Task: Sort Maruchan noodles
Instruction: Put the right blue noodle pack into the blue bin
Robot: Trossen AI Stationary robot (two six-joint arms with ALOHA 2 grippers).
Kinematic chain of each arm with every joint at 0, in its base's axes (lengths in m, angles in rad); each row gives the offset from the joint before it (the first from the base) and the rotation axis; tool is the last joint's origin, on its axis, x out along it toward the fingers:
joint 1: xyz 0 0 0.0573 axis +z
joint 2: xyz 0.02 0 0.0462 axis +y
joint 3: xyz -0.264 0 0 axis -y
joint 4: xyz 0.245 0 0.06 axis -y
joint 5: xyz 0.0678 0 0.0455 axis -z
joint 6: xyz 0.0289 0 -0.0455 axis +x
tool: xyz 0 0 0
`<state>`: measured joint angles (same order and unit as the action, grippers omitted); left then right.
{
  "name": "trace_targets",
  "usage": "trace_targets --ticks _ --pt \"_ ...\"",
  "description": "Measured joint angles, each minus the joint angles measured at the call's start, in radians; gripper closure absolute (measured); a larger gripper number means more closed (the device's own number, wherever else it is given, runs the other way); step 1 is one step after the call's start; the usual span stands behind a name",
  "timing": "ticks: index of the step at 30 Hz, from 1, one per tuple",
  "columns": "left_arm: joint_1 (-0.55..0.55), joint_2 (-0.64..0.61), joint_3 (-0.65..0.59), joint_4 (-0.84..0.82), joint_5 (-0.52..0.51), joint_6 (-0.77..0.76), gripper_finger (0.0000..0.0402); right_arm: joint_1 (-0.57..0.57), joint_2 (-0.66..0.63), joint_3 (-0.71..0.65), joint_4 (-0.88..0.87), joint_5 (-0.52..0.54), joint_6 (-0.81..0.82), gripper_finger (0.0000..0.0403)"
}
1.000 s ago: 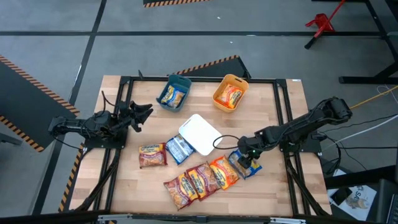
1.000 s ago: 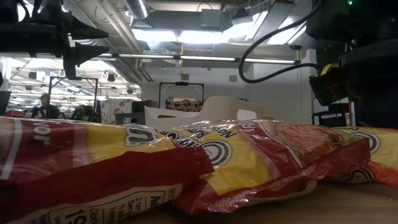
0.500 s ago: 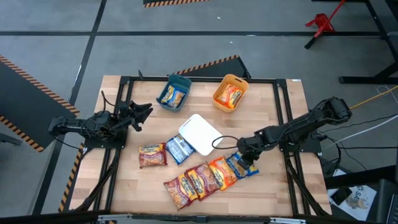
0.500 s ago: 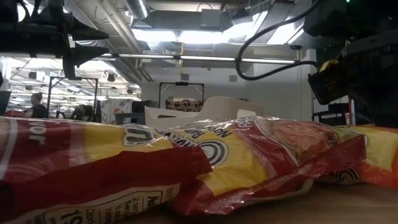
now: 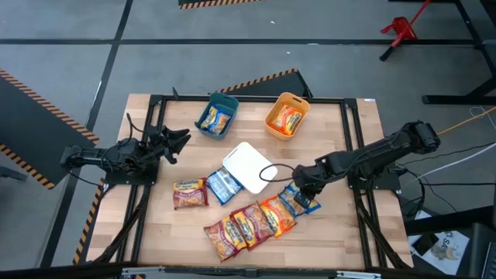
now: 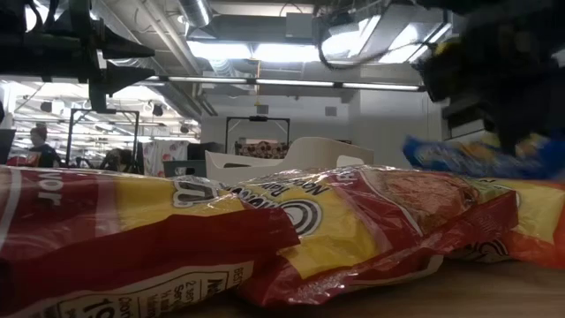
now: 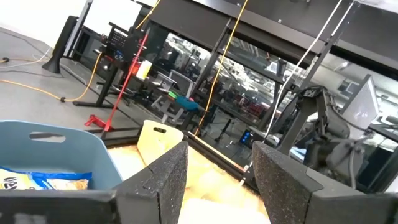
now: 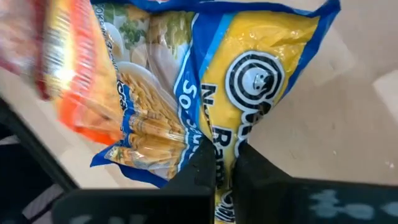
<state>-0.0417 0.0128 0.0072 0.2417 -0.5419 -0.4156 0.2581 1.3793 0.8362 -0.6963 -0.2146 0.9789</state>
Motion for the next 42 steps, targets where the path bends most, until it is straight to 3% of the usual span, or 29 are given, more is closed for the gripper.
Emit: trace_targets --ticks 9,19,26,37,42 --pt "0.000 0.000 0.000 -0.008 0.000 0.001 0.0227 -0.118 -0.007 0.180 -0.114 0.047 -0.115 0.0402" --pt "0.000 0.000 0.000 -0.025 0.000 0.001 0.0227 -0.366 0.017 0.462 -0.070 0.128 -0.284 0.0403" --pt "0.000 0.000 0.000 -0.025 0.000 0.002 0.0227 -0.510 0.138 0.515 0.234 0.159 -0.272 0.0403" --pt "0.000 0.000 0.000 -0.025 0.000 0.006 0.0227 -0.547 0.439 0.515 0.852 0.232 0.061 0.0403" --pt "0.000 0.000 0.000 -0.032 0.001 0.006 0.0227 -0.546 0.557 0.566 0.874 0.274 0.126 0.0403"
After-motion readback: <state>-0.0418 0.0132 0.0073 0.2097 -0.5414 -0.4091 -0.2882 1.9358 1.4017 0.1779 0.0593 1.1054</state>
